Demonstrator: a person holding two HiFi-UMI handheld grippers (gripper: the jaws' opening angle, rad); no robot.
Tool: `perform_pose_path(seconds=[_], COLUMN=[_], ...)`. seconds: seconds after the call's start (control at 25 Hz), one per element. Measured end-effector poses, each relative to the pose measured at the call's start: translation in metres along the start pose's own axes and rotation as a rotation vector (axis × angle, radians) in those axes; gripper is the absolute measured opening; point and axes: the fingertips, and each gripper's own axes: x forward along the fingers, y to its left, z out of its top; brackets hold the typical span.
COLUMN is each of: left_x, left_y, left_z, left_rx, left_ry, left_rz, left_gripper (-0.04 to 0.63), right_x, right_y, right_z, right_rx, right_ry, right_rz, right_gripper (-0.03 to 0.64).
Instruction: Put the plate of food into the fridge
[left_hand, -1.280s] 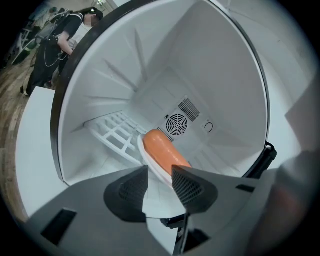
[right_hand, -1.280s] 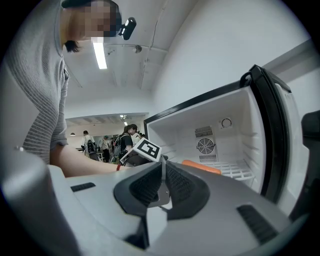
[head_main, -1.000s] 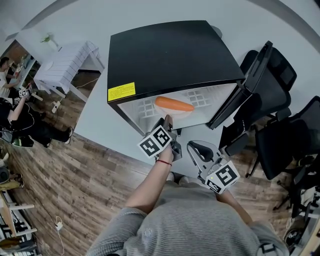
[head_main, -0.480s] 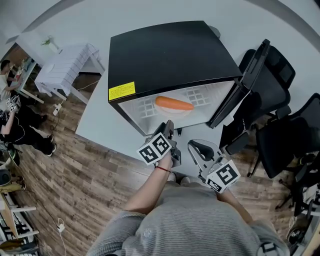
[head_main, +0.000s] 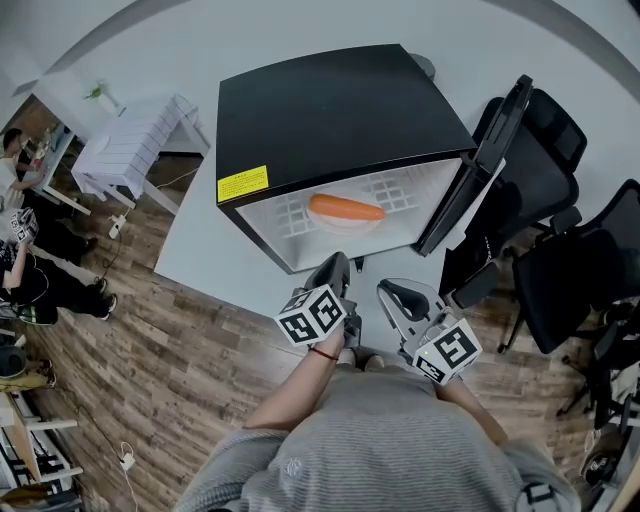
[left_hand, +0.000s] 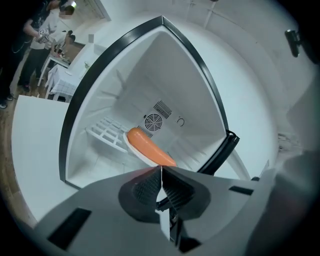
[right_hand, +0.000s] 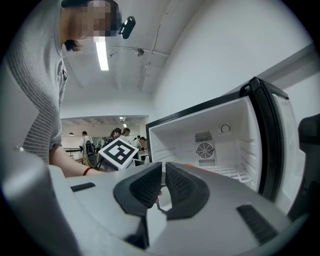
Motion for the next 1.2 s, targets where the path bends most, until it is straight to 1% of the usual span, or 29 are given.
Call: perform_pose_path(seconds=[0.04,0.2,0.32,0.56,0.68,0.84,1.0,1.2], left_x=[-0.002,-0.01,-0.016,-0.036,-0.045,-0.057,-0.066,-0.081], left_y=[-0.003,-0.012,-0.023,-0.053,-0.064,-0.067,-0.07,-0.075], left_z=[-0.001,-0.006,-0.008,-0.008,-0.014,-0.021,-0.025,-0.029], left_rx=[0.007,0.035,0.072,0.193,0.239,0.273,0.279,0.307], left_ry=[0.001,0.013,0.006,-0.038,-0.035,-0.027,-0.019,-0.014], left_rz=[-0.012,-0.045,-0.086,-0.228,-0.283,-0.303,-0.318,-0.335], left_gripper=[0.012,0.011,0.011,0.011,0.011,0.012,0.011,0.011], right_x=[-0.001,-0.003,-0.005,-0.01,-0.014,-0.019,-0.024,-0.028], right_y=[0.0,0.001,0.001,0.001,0.0,0.002,0.005,0.011], right_z=[0.0,-0.002,-0.004,-0.008,-0.011,-0.014,-0.018,-0.022], right_rx=[0.0,0.0,0.004,0.005,0.007,0.009,0.012,0.017], right_ry=[0.0,0.001,0.004,0.012,0.018,0.028,0.041,0.052], right_rz=[-0.001,-0.004,-0.009,-0.021,-0.025,-0.025,-0.016,-0.007], right_gripper=[0.015,0.015,0.015,0.015,0.015,0.015,0.015,0.015])
